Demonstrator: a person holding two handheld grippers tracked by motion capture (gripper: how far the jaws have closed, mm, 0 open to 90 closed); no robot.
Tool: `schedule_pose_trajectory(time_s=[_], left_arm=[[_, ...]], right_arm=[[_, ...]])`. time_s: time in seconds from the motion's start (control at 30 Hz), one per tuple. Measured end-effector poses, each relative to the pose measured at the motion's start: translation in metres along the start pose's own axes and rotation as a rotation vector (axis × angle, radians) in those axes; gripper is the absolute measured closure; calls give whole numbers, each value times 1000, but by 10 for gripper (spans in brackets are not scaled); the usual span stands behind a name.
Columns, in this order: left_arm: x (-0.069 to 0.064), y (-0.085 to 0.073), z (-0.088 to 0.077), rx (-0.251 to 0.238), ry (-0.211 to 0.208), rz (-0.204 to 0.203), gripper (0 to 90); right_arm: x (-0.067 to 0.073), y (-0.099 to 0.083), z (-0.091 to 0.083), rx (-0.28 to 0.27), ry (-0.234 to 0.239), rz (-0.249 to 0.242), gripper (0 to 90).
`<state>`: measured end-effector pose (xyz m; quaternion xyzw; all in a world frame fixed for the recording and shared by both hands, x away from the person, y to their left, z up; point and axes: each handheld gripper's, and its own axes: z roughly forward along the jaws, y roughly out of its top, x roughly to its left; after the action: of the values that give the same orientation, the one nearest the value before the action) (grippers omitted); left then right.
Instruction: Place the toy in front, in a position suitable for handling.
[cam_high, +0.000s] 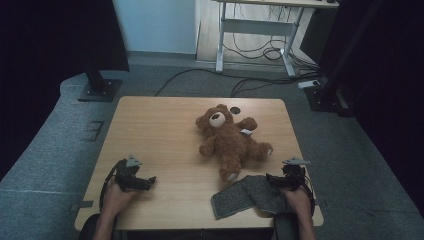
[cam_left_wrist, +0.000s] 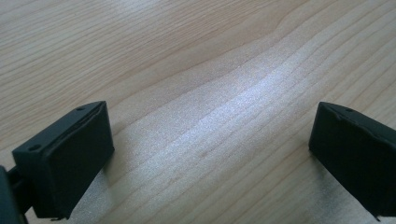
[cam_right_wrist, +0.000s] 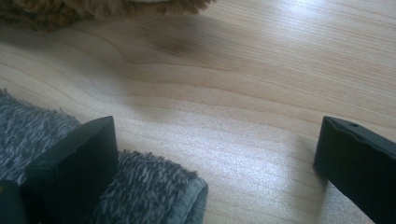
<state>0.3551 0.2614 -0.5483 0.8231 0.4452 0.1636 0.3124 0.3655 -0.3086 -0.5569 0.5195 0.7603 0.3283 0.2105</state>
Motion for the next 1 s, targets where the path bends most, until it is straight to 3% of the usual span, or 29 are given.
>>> schedule_pose_trajectory(time_s=[0.4,0.67,0.8,1.0], left_arm=[[-2,1,1,1,-1,0,0],[-7,5,-2,31,-6,1,27],[-7,7,-4,9,-56,-14,107],[-14,14,-8,-26,-78,26,143]], right_arm=[[0,0,0,1,2,-2,0],[0,0,0,0,2,-3,0],[0,0,0,0,3,-4,0],[0,0,0,0,3,-4,0]])
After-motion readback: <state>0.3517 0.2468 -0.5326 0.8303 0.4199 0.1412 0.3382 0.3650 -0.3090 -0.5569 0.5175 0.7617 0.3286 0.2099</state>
